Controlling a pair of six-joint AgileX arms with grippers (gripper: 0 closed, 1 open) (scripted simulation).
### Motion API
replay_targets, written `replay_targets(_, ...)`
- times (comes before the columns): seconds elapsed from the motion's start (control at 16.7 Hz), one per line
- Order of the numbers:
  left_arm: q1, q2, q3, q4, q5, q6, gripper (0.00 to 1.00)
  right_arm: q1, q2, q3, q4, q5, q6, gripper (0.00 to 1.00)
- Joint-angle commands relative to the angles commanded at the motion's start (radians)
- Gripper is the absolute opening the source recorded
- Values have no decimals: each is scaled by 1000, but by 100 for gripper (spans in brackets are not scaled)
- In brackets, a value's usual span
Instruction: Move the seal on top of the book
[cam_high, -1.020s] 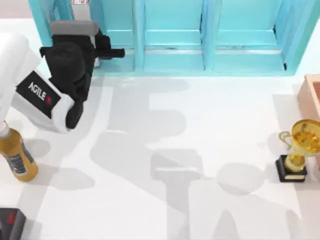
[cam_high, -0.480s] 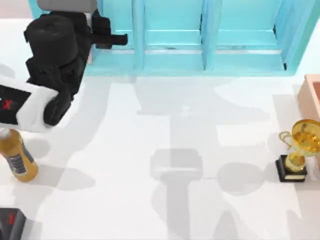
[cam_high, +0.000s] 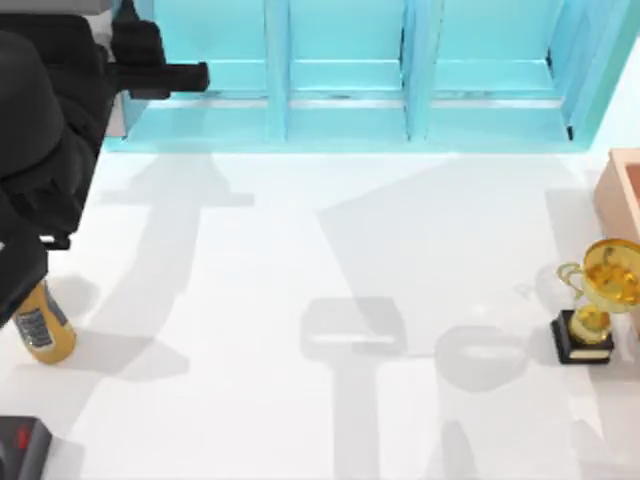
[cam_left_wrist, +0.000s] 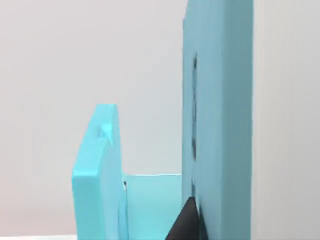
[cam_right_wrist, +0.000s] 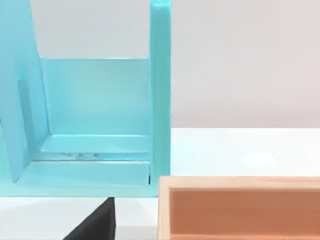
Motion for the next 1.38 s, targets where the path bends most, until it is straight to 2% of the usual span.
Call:
replay_targets(0.48,-9,-51,-24,-29,-13,1,0,0,0,0,0,0,0,100)
replay_targets(0.72,-1,-18,-2,-51,-63,-96,0,0,0,0,0,0,0,100)
replay_targets(0.9,-3,41,34,-96,-142,-277,0,0,0,0,0,0,0,100)
replay_targets(1.02,-16,96,65,-139,-203,-450,0,0,0,0,0,0,0,100)
replay_targets(1.38,-107,302,174,-322,-391,-1094,0,0,0,0,0,0,0,100)
